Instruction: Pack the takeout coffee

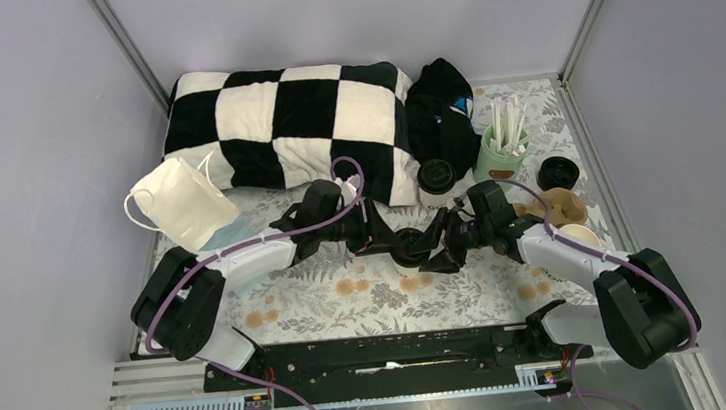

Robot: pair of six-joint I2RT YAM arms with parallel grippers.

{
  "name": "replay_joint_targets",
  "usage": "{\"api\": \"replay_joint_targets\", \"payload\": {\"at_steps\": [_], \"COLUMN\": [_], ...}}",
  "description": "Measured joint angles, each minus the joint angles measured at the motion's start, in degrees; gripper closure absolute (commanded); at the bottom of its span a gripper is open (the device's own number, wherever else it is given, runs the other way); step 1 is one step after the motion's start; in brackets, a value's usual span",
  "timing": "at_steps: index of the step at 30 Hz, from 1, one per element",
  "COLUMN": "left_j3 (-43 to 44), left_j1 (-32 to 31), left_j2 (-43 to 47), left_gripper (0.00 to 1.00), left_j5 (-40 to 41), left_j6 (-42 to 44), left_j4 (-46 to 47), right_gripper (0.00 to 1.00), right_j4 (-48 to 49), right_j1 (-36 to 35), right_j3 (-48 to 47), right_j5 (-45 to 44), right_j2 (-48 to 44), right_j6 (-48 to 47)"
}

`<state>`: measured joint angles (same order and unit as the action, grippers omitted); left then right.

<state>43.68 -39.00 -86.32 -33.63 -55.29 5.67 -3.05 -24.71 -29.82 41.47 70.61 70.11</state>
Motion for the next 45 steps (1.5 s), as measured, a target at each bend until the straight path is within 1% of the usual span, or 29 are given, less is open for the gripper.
{"api": "replay_joint_targets", "payload": {"at_steps": [1, 3, 5, 9, 14, 19, 24, 32, 34, 38, 39, 41, 43, 45], "left_j3": [-0.1, -0.6, -1.4, -3.9, -5.0, -5.2, -5.6, -5.9, -6.0, -5.7, -5.1, -2.6, 0.7, 4.1], "left_j1": [0.0, 0.0, 0.2, 0.9, 1.0, 1.6, 1.6, 1.4, 1.4, 1.5, 1.5, 1.0, -0.1, -0.8], "left_j2": [0.0, 0.0, 0.0, -0.6, -1.2, -2.4, -2.6, -3.5, -3.9, -3.9, -3.6, -2.5, -0.6, -0.3], "left_gripper": [0.51, 0.51, 0.52, 0.53, 0.53, 0.55, 0.56, 0.57, 0.56, 0.52, 0.51, 0.45, 0.41, 0.39], "left_j5": [0.0, -0.1, -0.3, -1.2, -1.5, -3.2, -3.1, -3.0, -3.3, -3.3, -3.3, -1.8, 1.3, 3.4], "left_j6": [0.0, 0.0, -0.1, -0.9, -1.6, -1.9, -1.9, -1.7, -1.7, -1.4, -0.8, 1.2, 4.3, 7.0], "left_j4": [0.2, 1.0, 2.4, 6.2, 8.5, 10.0, 10.6, 11.8, 12.4, 11.8, 10.6, 5.5, -1.1, -7.5], "right_gripper": [0.39, 0.34, 0.32, 0.37, 0.40, 0.42, 0.43, 0.45, 0.43, 0.34, 0.31, 0.26, 0.24, 0.22], "right_j4": [0.7, 3.0, 5.1, 5.0, 1.7, 0.8, 1.6, 0.1, 0.3, -0.8, -2.0, -5.2, -8.9, -13.3], "right_j1": [0.1, 0.6, 1.5, 3.4, 4.9, 5.7, 5.7, 3.6, 3.4, 2.9, 2.4, 1.0, -0.4, -1.7], "right_j3": [0.1, 0.8, 1.3, -0.2, -2.7, -3.3, -2.9, -3.5, -3.5, -3.6, -3.8, -5.6, -7.5, -9.6], "right_j5": [0.5, 2.4, 4.3, 8.4, 12.1, 15.1, 15.3, 12.0, 11.9, 10.1, 8.3, 3.3, -1.8, -7.1], "right_j2": [0.5, 1.7, 3.3, 7.6, 11.7, 14.8, 14.9, 13.9, 13.9, 12.5, 11.2, 8.1, 5.5, 3.5], "right_j6": [-1.4, -3.7, -6.4, -12.9, -17.6, -19.7, -19.6, -17.4, -16.8, -16.5, -16.4, -17.1, -19.6, -22.4]}}
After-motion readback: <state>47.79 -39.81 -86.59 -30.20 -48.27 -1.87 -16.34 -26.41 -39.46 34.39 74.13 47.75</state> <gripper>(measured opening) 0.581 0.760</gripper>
